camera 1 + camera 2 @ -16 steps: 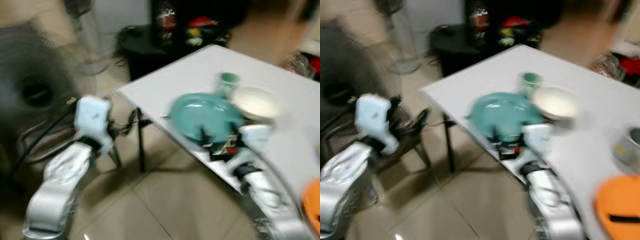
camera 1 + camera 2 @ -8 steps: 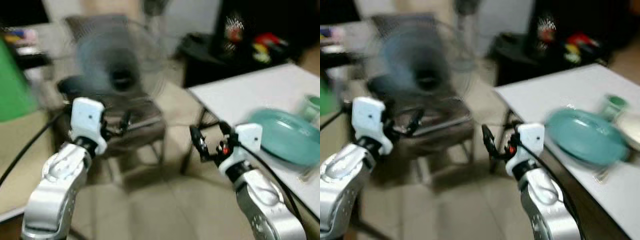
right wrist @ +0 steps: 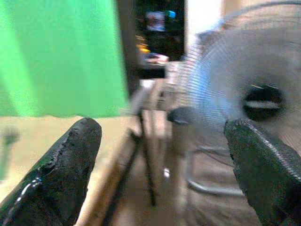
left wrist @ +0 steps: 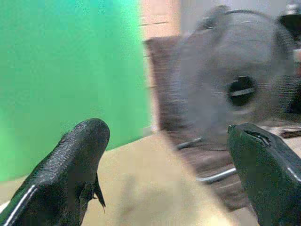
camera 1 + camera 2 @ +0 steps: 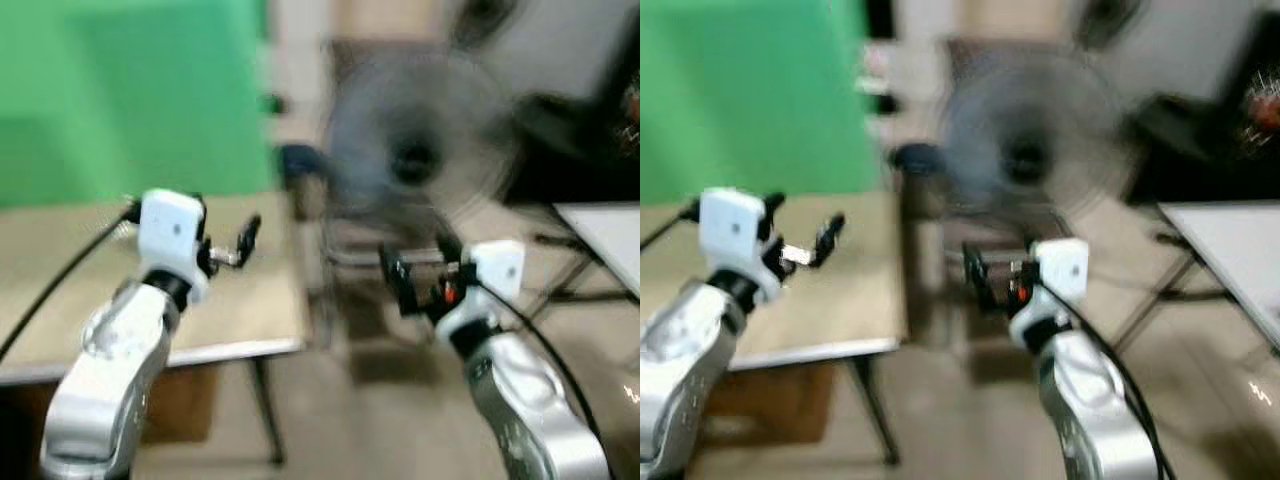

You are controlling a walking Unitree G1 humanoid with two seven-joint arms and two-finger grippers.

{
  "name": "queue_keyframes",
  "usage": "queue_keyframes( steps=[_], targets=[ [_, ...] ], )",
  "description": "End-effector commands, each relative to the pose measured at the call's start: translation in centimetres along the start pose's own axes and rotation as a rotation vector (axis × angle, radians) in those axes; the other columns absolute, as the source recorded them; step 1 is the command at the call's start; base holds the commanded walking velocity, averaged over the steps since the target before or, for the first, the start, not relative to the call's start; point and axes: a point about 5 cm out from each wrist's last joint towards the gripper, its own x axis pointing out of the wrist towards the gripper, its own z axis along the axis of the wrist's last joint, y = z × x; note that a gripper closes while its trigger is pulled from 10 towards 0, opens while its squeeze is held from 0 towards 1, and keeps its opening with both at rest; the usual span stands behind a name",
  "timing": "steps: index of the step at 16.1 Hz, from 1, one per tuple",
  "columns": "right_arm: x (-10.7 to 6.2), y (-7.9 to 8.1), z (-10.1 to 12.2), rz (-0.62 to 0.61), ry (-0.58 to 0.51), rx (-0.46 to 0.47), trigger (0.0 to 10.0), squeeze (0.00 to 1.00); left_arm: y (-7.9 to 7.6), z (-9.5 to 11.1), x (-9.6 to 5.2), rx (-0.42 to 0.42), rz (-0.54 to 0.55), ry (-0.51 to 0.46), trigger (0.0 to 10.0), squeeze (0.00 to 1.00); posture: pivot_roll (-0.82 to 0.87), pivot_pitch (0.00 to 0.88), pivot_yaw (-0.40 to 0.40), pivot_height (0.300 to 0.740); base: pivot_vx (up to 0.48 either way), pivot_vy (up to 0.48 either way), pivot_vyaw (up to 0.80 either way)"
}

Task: Setting the table

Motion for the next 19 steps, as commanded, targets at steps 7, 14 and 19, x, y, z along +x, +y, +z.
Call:
queue_keyframes(
  steps=[7, 14, 19],
  targets=[
    [0.3, -0.5, -0.2, -0.006, 0.009, -0.008, 10.0, 1.00, -0.2, 0.3, 0.3, 0.029, 0.000, -0.017, 10.0, 0.00, 0.07, 0.000, 0.008, 0.740, 0.000, -0.116, 0.80],
    [0.9, -0.3, -0.5, 0.014, 0.033, 0.024, 10.0, 0.00, 0.1, -0.1, 0.1, 0.044, 0.012, 0.002, 10.0, 0.00, 0.08, 0.000, 0.003, 0.740, 0.000, -0.052, 0.07],
    [1.4, -0.2, -0.6, 0.013, 0.049, 0.011, 10.0, 0.03, 0.1, -0.1, -0.2, 0.032, 0.000, -0.006, 10.0, 0.00, 0.08, 0.000, 0.001, 0.740, 0.226, 0.000, 0.64]
  ],
)
